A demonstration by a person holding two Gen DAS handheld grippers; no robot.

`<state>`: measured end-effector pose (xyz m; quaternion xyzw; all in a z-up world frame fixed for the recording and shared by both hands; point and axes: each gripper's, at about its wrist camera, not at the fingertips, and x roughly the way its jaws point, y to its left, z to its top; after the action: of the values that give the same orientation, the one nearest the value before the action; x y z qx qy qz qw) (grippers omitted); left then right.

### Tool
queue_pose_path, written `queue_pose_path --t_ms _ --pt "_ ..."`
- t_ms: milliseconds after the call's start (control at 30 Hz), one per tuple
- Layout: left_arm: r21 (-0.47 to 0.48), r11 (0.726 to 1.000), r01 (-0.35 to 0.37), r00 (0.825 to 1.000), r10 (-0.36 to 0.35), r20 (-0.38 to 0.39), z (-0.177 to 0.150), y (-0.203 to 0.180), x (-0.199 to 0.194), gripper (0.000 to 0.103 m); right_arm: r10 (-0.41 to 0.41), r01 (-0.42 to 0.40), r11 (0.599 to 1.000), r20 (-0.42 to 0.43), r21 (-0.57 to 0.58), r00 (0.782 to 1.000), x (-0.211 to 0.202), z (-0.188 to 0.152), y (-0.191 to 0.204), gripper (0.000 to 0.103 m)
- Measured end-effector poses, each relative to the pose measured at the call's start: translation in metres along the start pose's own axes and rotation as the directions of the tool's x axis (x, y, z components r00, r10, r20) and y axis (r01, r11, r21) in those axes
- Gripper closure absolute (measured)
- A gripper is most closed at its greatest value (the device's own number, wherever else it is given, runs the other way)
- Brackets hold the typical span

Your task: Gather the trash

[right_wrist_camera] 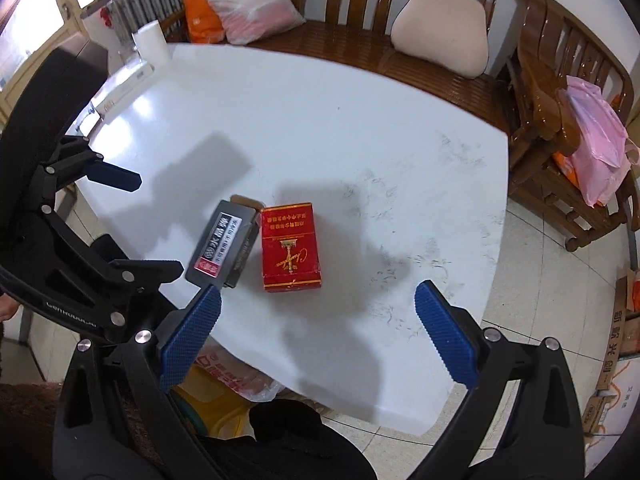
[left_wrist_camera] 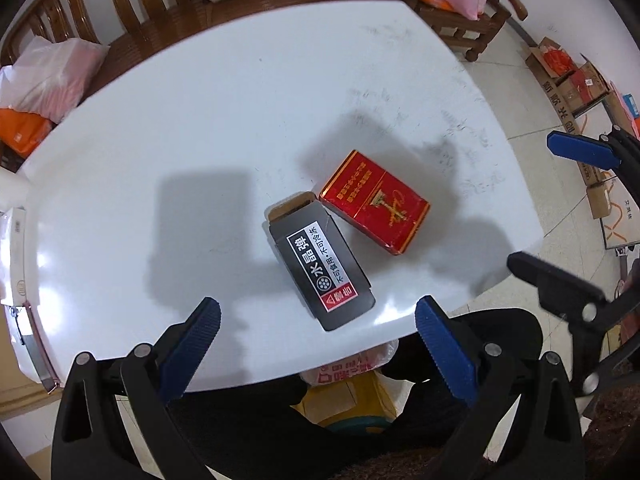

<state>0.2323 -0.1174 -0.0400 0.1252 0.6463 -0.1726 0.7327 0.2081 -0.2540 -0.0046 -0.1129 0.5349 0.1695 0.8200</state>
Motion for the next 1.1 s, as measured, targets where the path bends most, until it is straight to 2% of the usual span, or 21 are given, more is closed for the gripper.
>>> queue_pose_path --t_ms 233,333,767,933,1100 --pt "0.001 1.0 -0.03 0.999 0.03 -0.029 0.011 0.005 0.03 0.008 0.022 -0.022 1.0 -0.076 0.006 0.997 0.044 -0.001 -0.003 0.008" --pt "-0.024 1.0 0.001 0.999 -0.002 -0.046 0.015 0.011 0.043 0.008 0.025 -0.024 1.0 -0.088 0.012 0.996 0.055 -0.002 -0.006 0.008" --pt "-0.125 0.99 0.062 0.993 -0.074 -0.096 0.026 0.036 0.09 0.008 0.036 -0.034 0.999 -0.121 0.025 0.992 0.102 -0.009 -0.006 0.008" --pt "-0.153 0.985 0.083 0.989 -0.1 -0.105 0.023 0.047 0.096 0.008 0.073 -0.071 0.997 -0.095 0.031 0.993 0.105 -0.004 -0.004 0.008" --pt "-0.146 0.987 0.067 0.991 -0.083 -0.105 0.02 0.047 0.101 0.008 0.069 -0.068 0.998 -0.105 0.011 0.992 0.112 -0.004 0.003 0.008"
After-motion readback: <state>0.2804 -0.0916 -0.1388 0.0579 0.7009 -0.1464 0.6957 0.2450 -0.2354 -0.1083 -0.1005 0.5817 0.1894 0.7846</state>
